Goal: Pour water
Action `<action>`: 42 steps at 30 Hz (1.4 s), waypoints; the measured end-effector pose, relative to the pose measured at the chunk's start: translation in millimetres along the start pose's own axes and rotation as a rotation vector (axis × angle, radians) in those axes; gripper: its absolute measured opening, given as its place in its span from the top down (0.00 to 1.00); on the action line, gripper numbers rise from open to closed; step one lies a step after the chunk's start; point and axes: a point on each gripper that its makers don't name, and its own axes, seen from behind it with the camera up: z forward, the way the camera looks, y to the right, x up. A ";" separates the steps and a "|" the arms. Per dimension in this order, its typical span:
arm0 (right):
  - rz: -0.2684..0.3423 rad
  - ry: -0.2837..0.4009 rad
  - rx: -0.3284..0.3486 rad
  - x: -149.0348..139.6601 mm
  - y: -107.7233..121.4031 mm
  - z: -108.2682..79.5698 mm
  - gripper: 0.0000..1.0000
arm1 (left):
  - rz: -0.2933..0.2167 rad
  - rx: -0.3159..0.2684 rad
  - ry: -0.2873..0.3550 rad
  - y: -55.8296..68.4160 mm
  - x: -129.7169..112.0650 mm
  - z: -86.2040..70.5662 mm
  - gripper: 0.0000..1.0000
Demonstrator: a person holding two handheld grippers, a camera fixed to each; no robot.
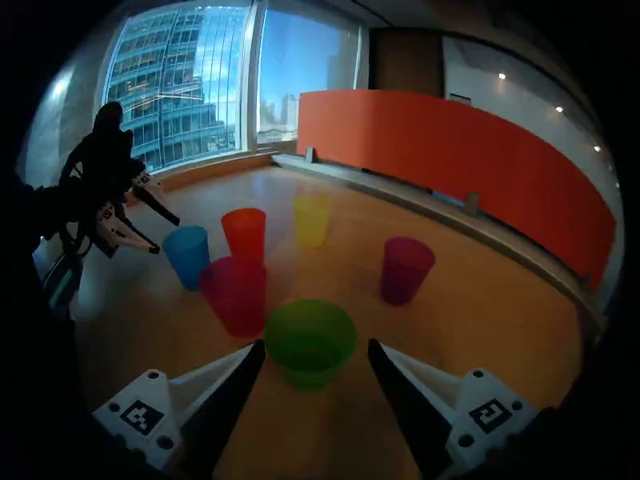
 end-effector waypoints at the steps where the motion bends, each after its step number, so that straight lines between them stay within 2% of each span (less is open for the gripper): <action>1: 0.002 0.006 -0.005 1.8 0.6 -2.8 0.00 | -0.005 0.008 0.004 -2.2 -0.3 -2.6 0.14; 9: 0.014 0.069 -0.061 19.1 6.8 -26.0 0.00 | -0.049 0.086 0.058 -20.6 8.2 -21.2 0.15; 18: 0.049 0.161 -0.165 40.5 16.6 -49.7 0.00 | -0.119 0.225 0.186 -51.2 36.5 -40.3 0.14; 27: 0.054 0.213 -0.311 50.8 32.4 -70.8 0.00 | -0.198 0.351 0.301 -80.1 57.7 -56.6 0.15; 35: 0.079 0.288 -0.458 61.7 49.0 -92.0 0.00 | -0.271 0.435 0.437 -93.2 82.2 -76.1 0.15; 42: 0.108 0.392 -0.614 71.4 74.3 -116.7 0.00 | -0.345 0.538 0.513 -107.1 87.7 -85.5 0.15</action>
